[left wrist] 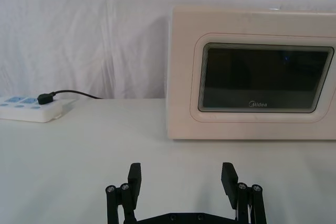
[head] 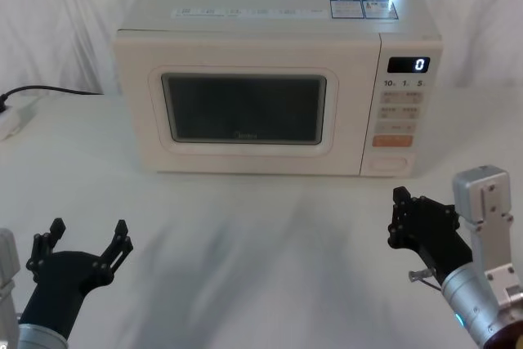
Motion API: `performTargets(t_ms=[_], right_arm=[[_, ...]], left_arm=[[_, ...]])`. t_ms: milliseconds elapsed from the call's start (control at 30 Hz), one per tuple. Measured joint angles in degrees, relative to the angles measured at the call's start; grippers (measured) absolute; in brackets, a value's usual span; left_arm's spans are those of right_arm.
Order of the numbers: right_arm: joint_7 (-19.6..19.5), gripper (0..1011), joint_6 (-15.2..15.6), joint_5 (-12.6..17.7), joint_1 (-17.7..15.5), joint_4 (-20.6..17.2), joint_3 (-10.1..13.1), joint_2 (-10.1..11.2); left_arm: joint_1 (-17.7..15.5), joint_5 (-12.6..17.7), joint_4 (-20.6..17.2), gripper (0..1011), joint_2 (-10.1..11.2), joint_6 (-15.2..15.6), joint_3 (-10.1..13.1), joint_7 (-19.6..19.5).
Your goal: Press the button to open the microwave door with one hand; close the microwave door with the other hand.
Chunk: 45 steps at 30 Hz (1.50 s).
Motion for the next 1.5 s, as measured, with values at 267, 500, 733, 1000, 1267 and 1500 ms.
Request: performTargets(t_ms=[267,500,733,1000,1267,1500], right_arm=[[1.6,0,1.4,-0.7,3.1,3.5,0.6,-1.1],[2.2,0,2.4,-1.2,6.3,7.3,0.9,-2.3],[2.3,0,3.2,-1.8,8.6,10.2,0.9,-3.2],[2.7,0,3.4,-2.4,11.3,13.8,1.2,-3.5],[3.1,0,3.4,-2.8,13.4,16.7,1.3,-3.7],[3.3,0,3.2,-3.0,15.3,19.1,1.4,-3.8]], left_arm=[[0.0,0.0,0.0,1001,0.0,0.0,0.0,0.0],[0.0,0.0,0.0,1001,0.0,0.0,0.0,0.0],[0.0,0.0,0.0,1001,0.0,0.0,0.0,0.0],[0.0,0.0,0.0,1001,0.0,0.0,0.0,0.0],[0.0,0.0,0.0,1001,0.0,0.0,0.0,0.0],[0.0,0.0,0.0,1001,0.0,0.0,0.0,0.0]])
